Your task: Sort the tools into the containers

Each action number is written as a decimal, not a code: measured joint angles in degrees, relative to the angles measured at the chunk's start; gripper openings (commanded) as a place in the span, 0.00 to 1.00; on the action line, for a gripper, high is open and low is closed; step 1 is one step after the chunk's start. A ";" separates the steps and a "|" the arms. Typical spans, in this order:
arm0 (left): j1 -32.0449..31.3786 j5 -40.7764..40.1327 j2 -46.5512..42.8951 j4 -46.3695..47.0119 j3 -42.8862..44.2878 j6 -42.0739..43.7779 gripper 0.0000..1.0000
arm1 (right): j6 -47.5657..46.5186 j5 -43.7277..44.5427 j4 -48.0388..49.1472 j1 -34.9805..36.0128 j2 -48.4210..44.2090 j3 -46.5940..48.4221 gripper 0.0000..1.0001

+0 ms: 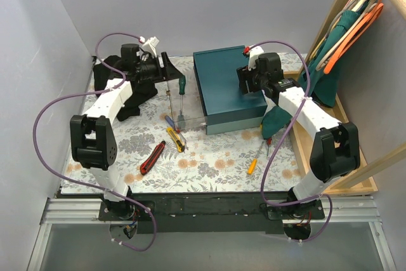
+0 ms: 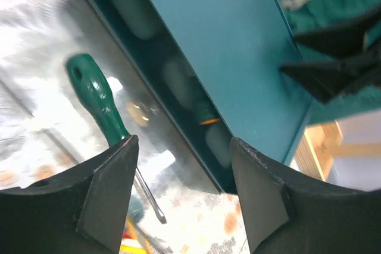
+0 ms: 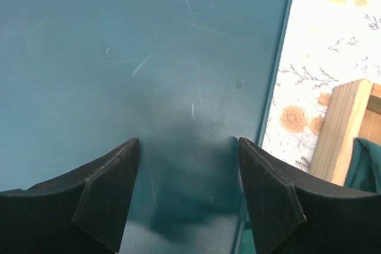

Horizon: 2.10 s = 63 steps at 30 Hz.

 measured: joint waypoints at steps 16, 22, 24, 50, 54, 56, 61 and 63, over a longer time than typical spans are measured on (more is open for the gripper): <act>6.36 -23.78 -11.98 -6.08 -11.21 1.29 0.34 | -5.90 -3.23 -3.52 -0.04 -4.20 -2.45 0.73; 6.29 -26.43 -11.26 -8.20 -13.31 2.19 0.31 | -19.43 -14.80 -12.57 0.83 -7.96 -1.88 0.72; 6.32 -26.99 -11.28 -8.09 -13.46 2.16 0.28 | -25.73 -20.04 -14.84 1.25 -12.81 -4.39 0.72; 1.64 -27.23 7.30 -14.51 -12.50 -8.63 0.36 | -41.42 -1.55 2.23 15.67 -16.28 -19.34 0.72; -0.31 -26.45 9.16 -13.92 -10.71 -10.62 0.36 | -39.54 -0.48 2.51 15.78 -16.28 -19.37 0.72; -0.94 -26.08 9.81 -13.75 -10.25 -11.47 0.36 | -39.08 -0.22 2.75 15.80 -16.28 -19.52 0.73; -1.66 -27.19 10.49 -15.10 -8.76 -12.98 0.45 | -37.59 0.55 3.23 15.82 -16.41 -19.76 0.73; -1.62 -27.61 10.49 -15.63 -8.46 -13.27 0.48 | -36.81 0.81 3.41 15.80 -16.76 -20.02 0.74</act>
